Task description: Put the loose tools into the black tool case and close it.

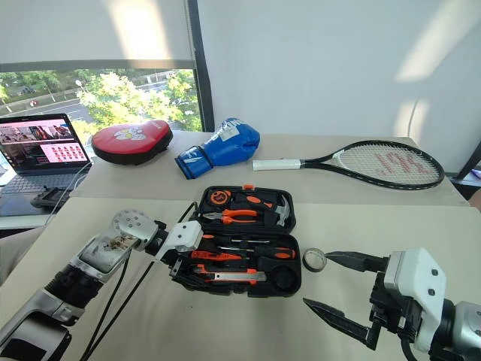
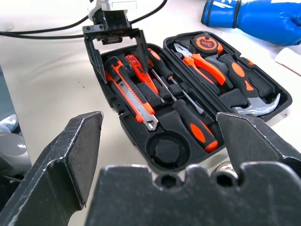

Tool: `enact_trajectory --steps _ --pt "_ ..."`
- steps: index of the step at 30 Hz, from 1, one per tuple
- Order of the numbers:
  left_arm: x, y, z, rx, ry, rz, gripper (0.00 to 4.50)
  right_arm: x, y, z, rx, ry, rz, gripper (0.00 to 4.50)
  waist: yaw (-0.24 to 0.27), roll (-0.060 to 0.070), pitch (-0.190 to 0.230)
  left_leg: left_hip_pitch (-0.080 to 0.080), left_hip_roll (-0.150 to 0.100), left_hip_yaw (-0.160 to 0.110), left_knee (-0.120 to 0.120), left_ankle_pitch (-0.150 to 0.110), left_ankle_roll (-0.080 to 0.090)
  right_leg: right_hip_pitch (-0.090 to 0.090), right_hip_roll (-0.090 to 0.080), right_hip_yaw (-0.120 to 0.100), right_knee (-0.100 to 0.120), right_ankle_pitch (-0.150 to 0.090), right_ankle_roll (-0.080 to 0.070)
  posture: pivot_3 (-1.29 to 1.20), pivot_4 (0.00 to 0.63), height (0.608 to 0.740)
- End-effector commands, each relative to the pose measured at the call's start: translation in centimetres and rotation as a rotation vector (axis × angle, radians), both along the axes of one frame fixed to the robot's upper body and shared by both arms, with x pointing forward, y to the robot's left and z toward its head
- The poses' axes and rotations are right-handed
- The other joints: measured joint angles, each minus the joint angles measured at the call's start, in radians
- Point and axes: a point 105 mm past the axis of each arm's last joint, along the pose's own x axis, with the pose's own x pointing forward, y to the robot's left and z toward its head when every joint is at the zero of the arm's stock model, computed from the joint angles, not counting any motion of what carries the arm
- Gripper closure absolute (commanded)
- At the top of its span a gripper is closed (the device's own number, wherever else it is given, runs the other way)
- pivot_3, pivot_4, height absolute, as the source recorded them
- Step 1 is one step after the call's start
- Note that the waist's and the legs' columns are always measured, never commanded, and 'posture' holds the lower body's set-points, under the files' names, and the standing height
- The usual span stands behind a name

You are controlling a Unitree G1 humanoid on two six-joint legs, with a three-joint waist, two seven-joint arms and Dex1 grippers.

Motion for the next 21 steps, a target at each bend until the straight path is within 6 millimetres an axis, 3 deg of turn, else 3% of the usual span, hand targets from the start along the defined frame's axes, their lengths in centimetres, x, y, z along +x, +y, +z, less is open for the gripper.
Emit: enact_trajectory --steps 1,5,12,16,21 --pt "1.3 1.0 4.2 -0.272 0.082 0.191 0.68 0.1 0.3 0.2 -0.004 -0.016 0.017 0.0 0.0 0.0 0.0 -0.001 0.0 0.0 0.002 0.0 0.0 -0.001 0.0 0.0 0.0 0.0 0.0 0.0 0.15 0.74" --pt "0.7 1.8 3.9 -0.38 0.098 0.311 1.95 0.2 0.3 0.1 0.001 -0.019 0.017 0.0 -0.007 0.0 0.0 -0.001 0.0 0.0 0.005 0.0 0.0 0.001 -0.002 0.001 0.001 0.001 0.003 0.0 0.15 0.74" --pt "-1.3 0.9 -1.6 -0.254 0.061 0.402 4.45 0.3 0.3 0.0 -0.005 -0.015 0.013 0.0 0.003 0.0 0.0 0.0 -0.001 -0.001 0.004 0.0 -0.001 0.003 -0.005 0.003 0.0 0.001 0.003 0.0 0.15 0.74" --pt "-1.8 1.4 -5.2 -0.066 -0.019 0.375 4.45 0.3 0.3 0.0 -0.019 -0.007 0.011 0.0 0.008 0.002 -0.001 0.003 -0.001 -0.001 0.004 0.0 -0.001 0.006 -0.008 0.004 -0.001 0.002 0.002 0.0 0.15 0.74" --pt "-2.2 1.4 -7.2 0.064 -0.085 0.293 4.45 0.6 0.1 -0.8 -0.048 0.041 -0.016 0.0 0.007 0.009 -0.006 0.014 0.0 -0.001 0.002 -0.007 0.002 0.013 -0.011 0.004 -0.003 0.001 0.001 0.0 0.15 0.74"
